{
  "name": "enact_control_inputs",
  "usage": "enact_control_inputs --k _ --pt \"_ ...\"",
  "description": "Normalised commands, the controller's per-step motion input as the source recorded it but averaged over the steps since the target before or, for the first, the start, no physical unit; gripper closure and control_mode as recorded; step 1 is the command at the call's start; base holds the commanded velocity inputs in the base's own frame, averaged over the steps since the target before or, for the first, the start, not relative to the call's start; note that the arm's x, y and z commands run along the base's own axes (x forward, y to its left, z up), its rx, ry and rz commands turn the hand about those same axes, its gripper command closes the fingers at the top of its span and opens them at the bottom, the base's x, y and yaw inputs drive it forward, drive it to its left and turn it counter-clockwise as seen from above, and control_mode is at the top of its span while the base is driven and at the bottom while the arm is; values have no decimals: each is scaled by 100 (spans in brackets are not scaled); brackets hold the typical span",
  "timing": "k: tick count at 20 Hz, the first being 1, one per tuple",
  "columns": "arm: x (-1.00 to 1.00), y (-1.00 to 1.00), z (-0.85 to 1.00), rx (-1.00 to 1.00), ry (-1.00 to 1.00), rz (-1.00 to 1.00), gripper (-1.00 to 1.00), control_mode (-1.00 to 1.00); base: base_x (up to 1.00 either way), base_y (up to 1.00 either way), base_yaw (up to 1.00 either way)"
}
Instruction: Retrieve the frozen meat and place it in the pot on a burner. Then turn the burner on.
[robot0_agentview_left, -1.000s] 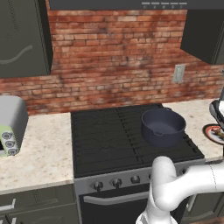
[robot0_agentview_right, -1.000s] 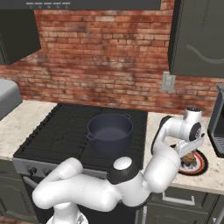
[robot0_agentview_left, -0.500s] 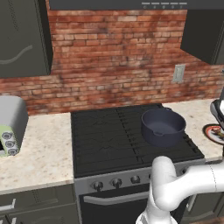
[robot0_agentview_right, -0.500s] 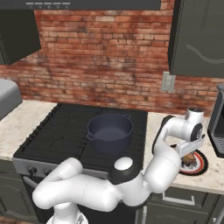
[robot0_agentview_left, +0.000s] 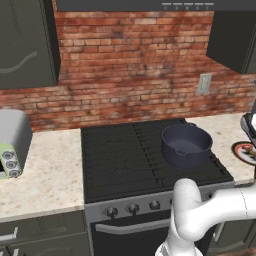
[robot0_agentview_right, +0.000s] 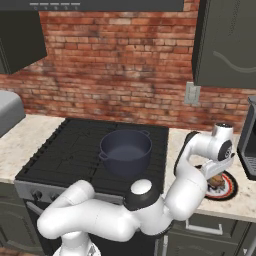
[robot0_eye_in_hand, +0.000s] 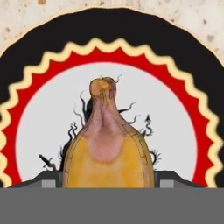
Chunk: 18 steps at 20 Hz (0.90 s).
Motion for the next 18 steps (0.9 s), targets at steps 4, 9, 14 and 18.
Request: enact_control_inputs --k 4,9,14,18 --pt "-19 0 42 0 -13 0 100 -100 0 0 0" --pt "-29 7 51 4 -14 0 100 -100 0 0 0" --pt "-25 27 19 11 -7 -1 100 -100 0 0 0" --pt "-44 30 36 21 -13 -1 100 -100 0 0 0"
